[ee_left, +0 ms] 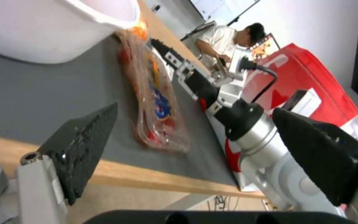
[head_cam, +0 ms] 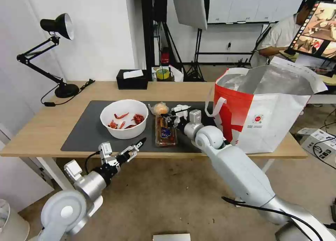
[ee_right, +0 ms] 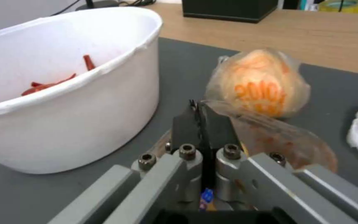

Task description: Pick up the trash from the table and place it into the takeout bag.

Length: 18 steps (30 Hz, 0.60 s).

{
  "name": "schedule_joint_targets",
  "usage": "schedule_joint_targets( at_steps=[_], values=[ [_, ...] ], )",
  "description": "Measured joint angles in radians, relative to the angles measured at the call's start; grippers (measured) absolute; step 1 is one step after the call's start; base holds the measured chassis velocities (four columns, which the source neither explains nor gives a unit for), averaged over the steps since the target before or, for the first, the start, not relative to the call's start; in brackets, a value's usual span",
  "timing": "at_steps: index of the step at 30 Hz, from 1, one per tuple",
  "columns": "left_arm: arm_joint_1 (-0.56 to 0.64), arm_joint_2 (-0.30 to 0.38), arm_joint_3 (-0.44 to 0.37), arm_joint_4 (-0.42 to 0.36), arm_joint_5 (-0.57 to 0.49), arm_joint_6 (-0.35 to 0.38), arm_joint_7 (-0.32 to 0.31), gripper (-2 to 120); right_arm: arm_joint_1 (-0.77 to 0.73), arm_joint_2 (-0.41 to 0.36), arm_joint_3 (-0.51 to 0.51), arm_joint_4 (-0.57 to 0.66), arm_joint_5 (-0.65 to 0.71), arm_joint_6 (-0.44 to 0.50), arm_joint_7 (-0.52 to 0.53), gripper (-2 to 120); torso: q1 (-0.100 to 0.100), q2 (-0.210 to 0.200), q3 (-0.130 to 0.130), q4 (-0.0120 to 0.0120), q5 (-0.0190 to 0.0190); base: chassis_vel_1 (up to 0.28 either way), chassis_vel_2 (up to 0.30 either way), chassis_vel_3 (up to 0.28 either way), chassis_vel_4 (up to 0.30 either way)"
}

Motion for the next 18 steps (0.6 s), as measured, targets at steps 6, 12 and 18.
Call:
schedule_joint_targets(
  at_steps=[6, 12, 18],
  values=[
    [-0.07, 0.01, 0.038, 0.049, -0.003, 0.019, -0.024, 100, -0.002, 0.001, 0.001, -0.002, -0.003, 0.001, 0.004, 0, 0.0, 0.0, 0.0, -0.0001, 0.0, 0.0, 0.0, 0.0, 0.0],
    [-0.14, 0.016, 0.069, 0.097, -0.031, 0.032, -0.033, 100, -0.005, -0.006, 0.012, 0.007, -0.003, 0.001, 0.008, 0, 0.0, 0.0, 0.0, -0.0001, 0.0, 0.0, 0.0, 0.0, 0.0],
    [-0.213, 0.014, 0.123, 0.148, -0.042, 0.036, -0.042, 100, -0.005, -0.016, 0.017, 0.018, -0.002, 0.001, 0.011, 0, 0.0, 0.0, 0.0, -0.0002, 0.0001, 0.0, 0.0, 0.0, 0.0]
  ],
)
